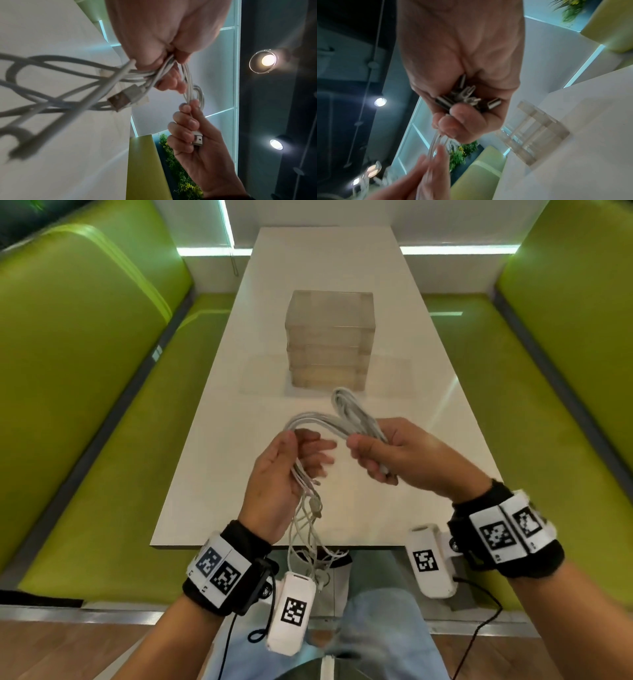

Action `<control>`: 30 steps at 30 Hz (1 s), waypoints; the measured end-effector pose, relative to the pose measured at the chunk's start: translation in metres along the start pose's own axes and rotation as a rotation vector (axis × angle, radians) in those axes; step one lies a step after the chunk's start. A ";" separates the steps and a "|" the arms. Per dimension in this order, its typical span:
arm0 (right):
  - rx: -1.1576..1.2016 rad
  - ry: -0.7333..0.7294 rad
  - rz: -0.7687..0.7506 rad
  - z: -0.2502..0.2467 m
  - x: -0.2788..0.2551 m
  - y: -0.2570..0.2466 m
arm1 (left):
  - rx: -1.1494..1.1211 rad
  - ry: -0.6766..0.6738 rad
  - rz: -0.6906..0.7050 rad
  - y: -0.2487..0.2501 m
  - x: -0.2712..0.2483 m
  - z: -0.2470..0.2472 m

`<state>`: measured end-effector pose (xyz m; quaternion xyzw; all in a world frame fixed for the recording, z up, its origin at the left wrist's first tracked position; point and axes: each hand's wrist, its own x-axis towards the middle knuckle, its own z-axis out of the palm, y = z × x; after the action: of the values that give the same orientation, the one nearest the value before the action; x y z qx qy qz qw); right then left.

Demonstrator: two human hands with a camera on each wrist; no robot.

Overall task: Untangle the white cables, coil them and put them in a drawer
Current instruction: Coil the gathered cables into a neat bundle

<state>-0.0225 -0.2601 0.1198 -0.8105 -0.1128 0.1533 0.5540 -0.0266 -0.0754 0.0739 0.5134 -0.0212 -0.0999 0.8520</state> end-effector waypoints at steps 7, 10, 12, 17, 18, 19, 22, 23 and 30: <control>-0.379 0.009 -0.073 0.042 0.013 0.018 | -0.088 0.081 -0.086 -0.002 -0.005 0.003; -0.461 -0.001 -0.042 0.052 0.014 0.024 | -0.124 0.101 -0.132 -0.005 -0.009 0.005; -0.501 0.012 -0.046 0.055 0.015 0.026 | -0.149 0.098 -0.161 -0.006 -0.010 0.007; -0.397 -0.008 -0.081 0.055 0.015 0.024 | -0.011 0.018 -0.159 -0.004 -0.009 0.004; -0.386 -0.006 -0.098 0.056 0.015 0.024 | 0.012 0.016 -0.141 -0.004 -0.008 0.005; -0.371 -0.004 -0.111 0.057 0.015 0.024 | 0.036 0.023 -0.123 -0.003 -0.008 0.005; -0.343 -0.048 -0.111 0.061 0.015 0.022 | 0.098 0.059 -0.096 0.001 -0.006 0.006; -0.348 -0.072 -0.084 0.063 0.014 0.021 | 0.098 0.075 -0.088 0.001 -0.006 0.005; -0.355 -0.215 -0.041 0.058 0.010 0.016 | 0.125 0.116 -0.020 0.000 -0.006 0.003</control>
<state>-0.0344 -0.2121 0.0841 -0.8718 -0.2131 0.2055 0.3903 -0.0330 -0.0771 0.0759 0.5707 0.0271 -0.0771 0.8171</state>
